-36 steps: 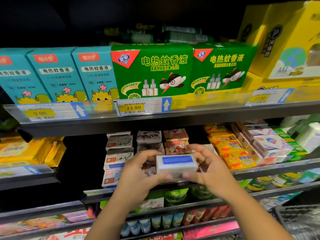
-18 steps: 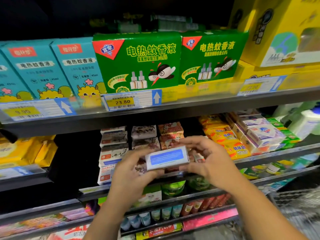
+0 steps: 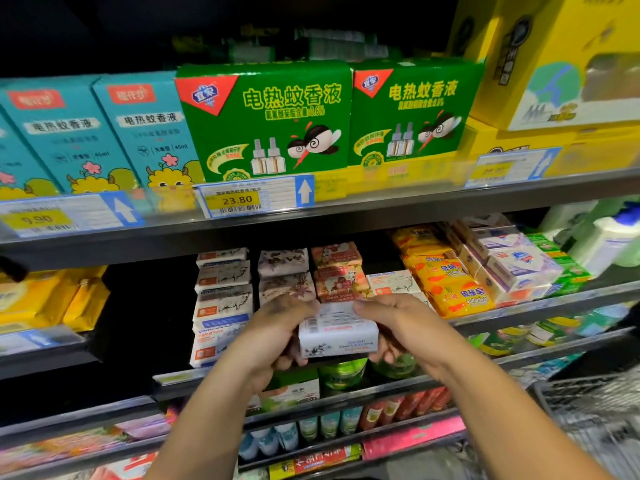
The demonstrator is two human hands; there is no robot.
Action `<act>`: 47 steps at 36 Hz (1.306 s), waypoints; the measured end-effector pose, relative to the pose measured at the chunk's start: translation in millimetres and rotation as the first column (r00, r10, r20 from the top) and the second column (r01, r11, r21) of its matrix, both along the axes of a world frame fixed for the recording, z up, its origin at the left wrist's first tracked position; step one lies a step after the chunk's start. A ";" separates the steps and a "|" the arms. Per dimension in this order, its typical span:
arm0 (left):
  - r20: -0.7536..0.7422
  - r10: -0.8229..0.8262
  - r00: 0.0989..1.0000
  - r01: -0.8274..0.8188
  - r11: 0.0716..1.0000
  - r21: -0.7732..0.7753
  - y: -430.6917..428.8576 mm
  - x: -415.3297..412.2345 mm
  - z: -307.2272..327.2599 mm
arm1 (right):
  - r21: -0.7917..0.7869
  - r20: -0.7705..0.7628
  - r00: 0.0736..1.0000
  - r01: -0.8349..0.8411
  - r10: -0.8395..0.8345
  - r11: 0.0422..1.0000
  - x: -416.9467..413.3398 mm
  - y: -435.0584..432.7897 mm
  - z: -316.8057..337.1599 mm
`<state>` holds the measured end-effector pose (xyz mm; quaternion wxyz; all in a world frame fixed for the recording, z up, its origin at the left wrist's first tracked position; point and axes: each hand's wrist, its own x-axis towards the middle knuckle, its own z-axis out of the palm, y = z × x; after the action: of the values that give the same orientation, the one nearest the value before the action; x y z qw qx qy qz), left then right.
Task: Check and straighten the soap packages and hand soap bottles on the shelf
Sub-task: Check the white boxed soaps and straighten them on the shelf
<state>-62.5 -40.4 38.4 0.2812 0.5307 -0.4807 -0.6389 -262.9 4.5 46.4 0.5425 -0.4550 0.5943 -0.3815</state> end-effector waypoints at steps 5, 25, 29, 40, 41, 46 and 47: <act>-0.139 0.040 0.990 -0.083 0.945 -0.317 0.7 -1.9 6.6 | -0.302 -0.112 0.994 -0.040 0.006 0.952 -9.1 -1.2 8.2; 0.228 0.071 0.971 0.138 0.610 -0.780 9.2 12.0 -13.1 | -0.390 -0.334 0.943 -0.138 0.000 0.910 -19.1 -2.6 -18.9; 0.406 0.109 0.907 0.263 0.606 -0.751 5.4 19.9 -22.8 | -0.513 -0.253 0.967 -0.100 -0.039 0.852 -14.7 -1.2 0.2; 0.246 -0.233 0.941 0.339 0.687 -0.643 13.3 24.4 -30.7 | -0.550 -0.463 0.876 -0.404 0.137 0.731 24.7 -5.2 14.5; 0.141 -0.315 0.939 0.335 0.732 -0.594 15.3 29.2 -27.3 | -0.546 -0.429 0.889 -0.396 0.160 0.738 23.2 -5.9 13.9; -0.064 -0.310 0.949 0.234 0.823 -0.518 12.0 43.0 -28.0 | -0.554 -0.319 0.920 -0.377 0.229 0.742 24.2 -14.4 7.0; -0.045 -0.280 0.959 0.219 0.833 -0.508 11.1 43.5 -28.8 | -0.543 -0.291 0.925 -0.370 0.245 0.754 25.7 -17.8 4.9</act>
<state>-19.0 -29.2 9.5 0.3505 0.3343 -0.6768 -0.5544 -237.2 -13.3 51.3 0.3670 -0.7283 0.4148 -0.4035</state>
